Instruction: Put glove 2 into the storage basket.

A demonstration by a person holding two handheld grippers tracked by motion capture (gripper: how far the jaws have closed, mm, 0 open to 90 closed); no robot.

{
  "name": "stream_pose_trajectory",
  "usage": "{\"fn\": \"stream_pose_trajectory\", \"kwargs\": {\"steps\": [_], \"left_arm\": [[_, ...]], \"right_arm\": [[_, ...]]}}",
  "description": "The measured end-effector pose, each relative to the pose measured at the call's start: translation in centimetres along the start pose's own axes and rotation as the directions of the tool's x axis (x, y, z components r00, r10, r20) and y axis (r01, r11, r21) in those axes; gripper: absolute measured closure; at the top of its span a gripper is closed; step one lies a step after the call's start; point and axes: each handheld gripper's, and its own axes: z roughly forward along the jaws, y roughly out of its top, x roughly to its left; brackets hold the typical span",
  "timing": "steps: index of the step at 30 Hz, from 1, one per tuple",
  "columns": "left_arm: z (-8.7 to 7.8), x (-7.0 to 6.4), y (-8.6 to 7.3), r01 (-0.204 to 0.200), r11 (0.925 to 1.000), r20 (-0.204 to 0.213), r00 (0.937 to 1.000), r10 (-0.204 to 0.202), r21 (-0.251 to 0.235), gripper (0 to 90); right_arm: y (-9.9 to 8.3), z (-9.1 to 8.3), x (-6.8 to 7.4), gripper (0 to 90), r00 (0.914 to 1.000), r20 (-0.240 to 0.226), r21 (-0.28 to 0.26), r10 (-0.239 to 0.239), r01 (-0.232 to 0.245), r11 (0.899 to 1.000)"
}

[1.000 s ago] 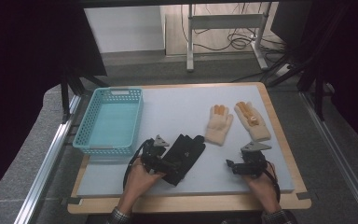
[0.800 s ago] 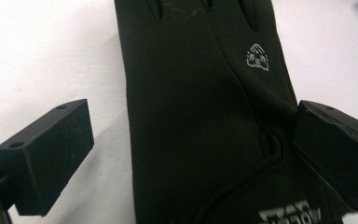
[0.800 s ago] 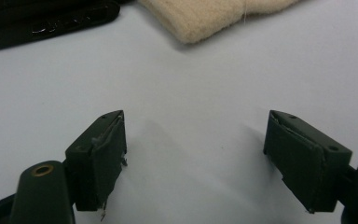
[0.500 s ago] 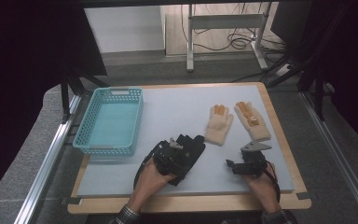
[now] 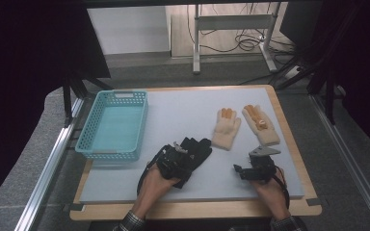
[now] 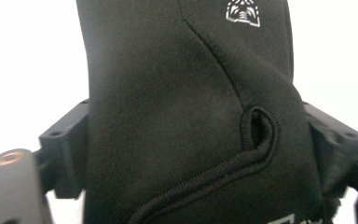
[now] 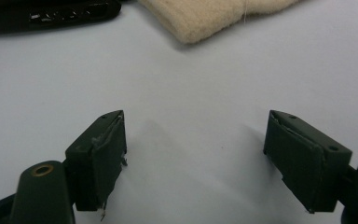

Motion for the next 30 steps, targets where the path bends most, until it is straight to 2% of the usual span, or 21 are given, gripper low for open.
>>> {"fn": "stream_pose_trajectory", "kwargs": {"steps": [2,4,8,10,17,23,30], "left_arm": [[-0.4,0.3,-0.1,0.006,0.9999,-0.003,1.0,-0.006,-0.012,27.6],[-0.6,0.6,-0.2,-0.005,0.9998,-0.003,1.0,0.005,-0.016,38.8],[-0.8,0.8,-0.1,-0.026,0.9995,-0.02,0.9995,0.026,-0.015,53.6],[-0.9,1.0,-0.1,-0.025,0.9995,-0.015,0.9996,0.025,-0.02,57.4],[-1.8,1.7,0.2,-0.02,0.9979,-0.017,0.9997,0.019,-0.061,59.5],[-3.3,2.6,1.3,-0.014,0.9963,-0.027,0.9996,0.012,-0.084,59.0],[-4.3,4.1,2.5,0.007,0.9963,-0.05,0.9987,-0.011,-0.086,58.6]], "right_arm": [[0.0,0.0,0.0,20.5,1.0,0.001,0.0,0.0,0.0,1.0],[0.0,0.0,0.0,20.5,1.0,0.001,0.0,0.0,0.0,1.0],[0.0,0.0,0.0,20.5,1.0,0.001,0.0,0.0,0.0,1.0],[0.0,0.0,0.0,20.5,1.0,0.001,0.0,0.0,0.0,1.0],[0.0,0.0,0.0,20.5,1.0,0.001,0.0,-0.001,0.001,1.0],[0.0,0.0,0.0,20.5,1.0,0.001,0.0,-0.001,0.001,1.0],[0.0,0.0,0.0,20.5,1.0,0.0,0.001,-0.002,0.002,1.0]]}}
